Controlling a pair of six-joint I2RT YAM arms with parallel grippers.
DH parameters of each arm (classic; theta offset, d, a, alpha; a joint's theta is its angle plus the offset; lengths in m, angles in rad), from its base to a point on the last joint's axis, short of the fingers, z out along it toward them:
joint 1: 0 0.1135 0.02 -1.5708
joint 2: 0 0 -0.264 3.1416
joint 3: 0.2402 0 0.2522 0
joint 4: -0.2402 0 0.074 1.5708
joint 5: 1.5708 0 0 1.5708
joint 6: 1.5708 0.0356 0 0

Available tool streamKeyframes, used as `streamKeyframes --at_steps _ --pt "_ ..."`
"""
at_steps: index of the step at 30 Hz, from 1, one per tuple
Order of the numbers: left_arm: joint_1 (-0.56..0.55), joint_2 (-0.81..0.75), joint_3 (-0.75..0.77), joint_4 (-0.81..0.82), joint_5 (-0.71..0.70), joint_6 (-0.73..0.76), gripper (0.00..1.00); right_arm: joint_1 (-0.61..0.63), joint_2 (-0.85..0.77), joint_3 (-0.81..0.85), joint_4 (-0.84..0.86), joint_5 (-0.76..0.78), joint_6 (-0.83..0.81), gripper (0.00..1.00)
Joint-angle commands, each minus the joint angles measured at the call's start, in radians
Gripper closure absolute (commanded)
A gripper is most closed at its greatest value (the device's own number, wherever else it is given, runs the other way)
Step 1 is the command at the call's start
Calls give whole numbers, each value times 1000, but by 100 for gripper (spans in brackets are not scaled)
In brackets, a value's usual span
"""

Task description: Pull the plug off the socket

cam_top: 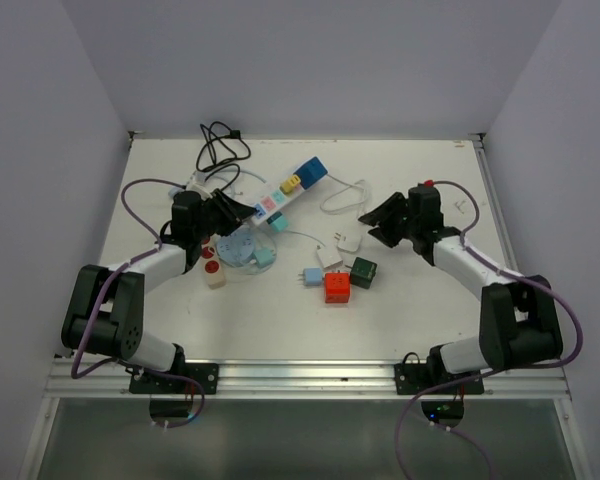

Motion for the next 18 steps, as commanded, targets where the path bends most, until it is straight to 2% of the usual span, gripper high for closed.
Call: streamKeyframes --at_steps 1,3,7,10,14,18 --pt "8 -11 12 -33 9 45 100 9 -83 32 -36 34 -51 48" --pt "8 -8 24 -34 31 44 100 31 -77 27 -17 2 -35 49" --pt "7 -11 34 -30 52 29 100 155 8 1 207 -99 105 45" --pt "7 -17 37 -28 58 18 100 262 96 19 311 -78 188 37" --pt "7 -34 40 -43 54 13 100 356 203 51 413 -13 277 32" --pt "7 -45 46 -60 60 12 100 393 317 56 568 1 403 25"
